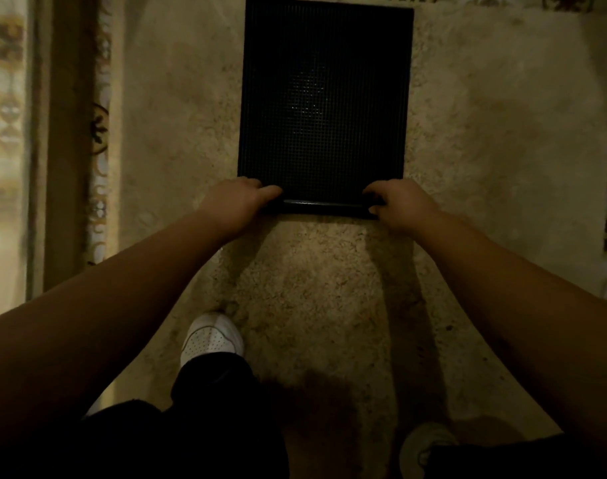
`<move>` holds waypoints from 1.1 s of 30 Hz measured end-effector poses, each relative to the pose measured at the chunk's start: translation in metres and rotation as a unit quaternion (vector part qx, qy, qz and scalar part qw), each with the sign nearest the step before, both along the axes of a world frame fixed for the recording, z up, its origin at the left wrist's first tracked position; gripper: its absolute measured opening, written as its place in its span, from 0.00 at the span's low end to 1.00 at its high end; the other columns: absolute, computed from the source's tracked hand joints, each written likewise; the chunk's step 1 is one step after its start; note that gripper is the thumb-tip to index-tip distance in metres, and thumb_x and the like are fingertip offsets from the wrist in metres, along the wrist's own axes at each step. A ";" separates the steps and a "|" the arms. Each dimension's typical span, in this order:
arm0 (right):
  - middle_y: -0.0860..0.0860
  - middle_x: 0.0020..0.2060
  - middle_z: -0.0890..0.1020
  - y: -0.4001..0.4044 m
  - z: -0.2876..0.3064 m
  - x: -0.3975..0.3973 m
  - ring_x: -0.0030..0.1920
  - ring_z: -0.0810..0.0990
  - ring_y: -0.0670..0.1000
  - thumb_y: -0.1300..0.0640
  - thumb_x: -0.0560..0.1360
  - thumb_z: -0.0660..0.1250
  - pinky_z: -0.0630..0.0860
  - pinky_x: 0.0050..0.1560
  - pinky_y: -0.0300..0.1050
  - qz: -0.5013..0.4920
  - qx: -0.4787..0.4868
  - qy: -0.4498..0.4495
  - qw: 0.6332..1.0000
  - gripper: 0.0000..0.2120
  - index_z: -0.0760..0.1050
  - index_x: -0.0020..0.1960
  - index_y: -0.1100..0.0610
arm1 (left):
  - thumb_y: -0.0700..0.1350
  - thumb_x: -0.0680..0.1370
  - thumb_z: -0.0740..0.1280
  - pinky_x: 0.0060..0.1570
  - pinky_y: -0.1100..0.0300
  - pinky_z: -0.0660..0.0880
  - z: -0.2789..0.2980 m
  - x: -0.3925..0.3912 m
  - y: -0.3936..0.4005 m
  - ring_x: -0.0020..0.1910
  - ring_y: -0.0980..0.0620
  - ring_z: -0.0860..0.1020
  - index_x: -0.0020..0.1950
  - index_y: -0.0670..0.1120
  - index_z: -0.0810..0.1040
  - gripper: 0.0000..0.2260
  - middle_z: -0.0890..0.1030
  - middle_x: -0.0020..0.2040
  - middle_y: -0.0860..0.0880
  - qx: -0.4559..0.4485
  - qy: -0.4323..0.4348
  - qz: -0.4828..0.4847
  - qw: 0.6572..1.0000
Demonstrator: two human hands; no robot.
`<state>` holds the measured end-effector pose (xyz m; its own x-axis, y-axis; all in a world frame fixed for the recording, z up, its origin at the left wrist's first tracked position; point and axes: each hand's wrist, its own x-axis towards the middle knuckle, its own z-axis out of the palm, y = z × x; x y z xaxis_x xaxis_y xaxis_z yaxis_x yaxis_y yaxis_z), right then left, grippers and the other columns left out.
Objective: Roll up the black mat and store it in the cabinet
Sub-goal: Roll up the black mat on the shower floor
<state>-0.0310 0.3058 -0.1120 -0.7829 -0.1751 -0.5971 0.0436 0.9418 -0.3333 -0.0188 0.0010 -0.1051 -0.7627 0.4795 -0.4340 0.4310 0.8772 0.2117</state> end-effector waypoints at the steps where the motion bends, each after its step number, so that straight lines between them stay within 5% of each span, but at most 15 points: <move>1: 0.58 0.57 0.79 0.000 0.000 0.001 0.56 0.78 0.60 0.60 0.76 0.65 0.78 0.54 0.54 -0.020 0.002 0.031 0.999 0.16 0.76 0.63 0.52 | 0.43 0.77 0.64 0.53 0.44 0.75 0.000 0.000 0.001 0.58 0.39 0.74 0.71 0.51 0.69 0.22 0.77 0.60 0.40 -0.005 0.013 0.002 1.000; 3: 0.58 0.53 0.78 0.000 0.002 0.005 0.51 0.77 0.60 0.63 0.75 0.63 0.78 0.47 0.53 -0.015 0.034 0.080 0.996 0.14 0.77 0.59 0.52 | 0.43 0.77 0.65 0.57 0.43 0.73 0.002 0.001 0.005 0.63 0.39 0.70 0.71 0.51 0.71 0.21 0.74 0.65 0.41 -0.018 0.041 0.006 0.999; 8: 0.58 0.53 0.75 0.000 0.003 0.029 0.53 0.74 0.59 0.65 0.74 0.64 0.76 0.48 0.55 0.132 0.058 0.123 0.982 0.14 0.74 0.59 0.60 | 0.41 0.77 0.63 0.51 0.46 0.74 0.005 0.018 0.010 0.57 0.40 0.73 0.71 0.46 0.70 0.21 0.74 0.61 0.41 -0.030 0.024 -0.018 0.999; 11: 0.59 0.51 0.77 0.000 -0.002 0.039 0.49 0.76 0.59 0.65 0.73 0.64 0.75 0.46 0.54 0.125 0.053 0.147 0.980 0.14 0.75 0.57 0.61 | 0.41 0.78 0.63 0.49 0.46 0.76 0.003 0.023 0.011 0.59 0.41 0.72 0.73 0.47 0.67 0.23 0.72 0.64 0.42 -0.042 0.023 -0.002 0.999; 17: 0.58 0.60 0.79 0.013 -0.010 0.055 0.57 0.77 0.60 0.50 0.73 0.60 0.76 0.54 0.55 0.152 0.035 0.142 0.977 0.25 0.70 0.68 0.58 | 0.39 0.76 0.64 0.49 0.44 0.77 0.001 0.017 0.014 0.57 0.40 0.72 0.70 0.46 0.69 0.21 0.74 0.61 0.41 -0.044 0.017 0.021 0.999; 22: 0.58 0.58 0.78 0.013 -0.009 0.054 0.57 0.75 0.60 0.66 0.68 0.69 0.76 0.50 0.53 0.212 0.057 0.179 0.959 0.26 0.71 0.65 0.58 | 0.40 0.75 0.64 0.47 0.44 0.76 -0.002 0.026 0.008 0.55 0.39 0.73 0.66 0.43 0.71 0.18 0.76 0.59 0.40 -0.015 0.025 0.005 1.000; 27: 0.58 0.57 0.79 0.003 -0.002 0.032 0.57 0.76 0.59 0.66 0.73 0.64 0.75 0.53 0.52 0.132 0.025 0.091 0.987 0.21 0.73 0.65 0.56 | 0.43 0.75 0.67 0.54 0.43 0.73 -0.006 0.035 0.006 0.60 0.39 0.70 0.64 0.44 0.71 0.18 0.72 0.62 0.40 -0.022 0.022 0.006 0.999; 33: 0.56 0.60 0.79 0.003 0.009 -0.013 0.58 0.77 0.58 0.58 0.75 0.69 0.75 0.54 0.48 0.096 0.002 -0.022 0.995 0.18 0.76 0.64 0.52 | 0.40 0.75 0.65 0.38 0.51 0.71 0.003 0.004 0.017 0.45 0.41 0.76 0.57 0.43 0.68 0.13 0.79 0.47 0.40 -0.045 0.014 0.022 0.999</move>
<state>-0.0435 0.3087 -0.1027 -0.7079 -0.3164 -0.6314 -0.1221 0.9354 -0.3318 -0.0145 0.0178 -0.1023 -0.7940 0.4063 -0.4522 0.3969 0.9099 0.1206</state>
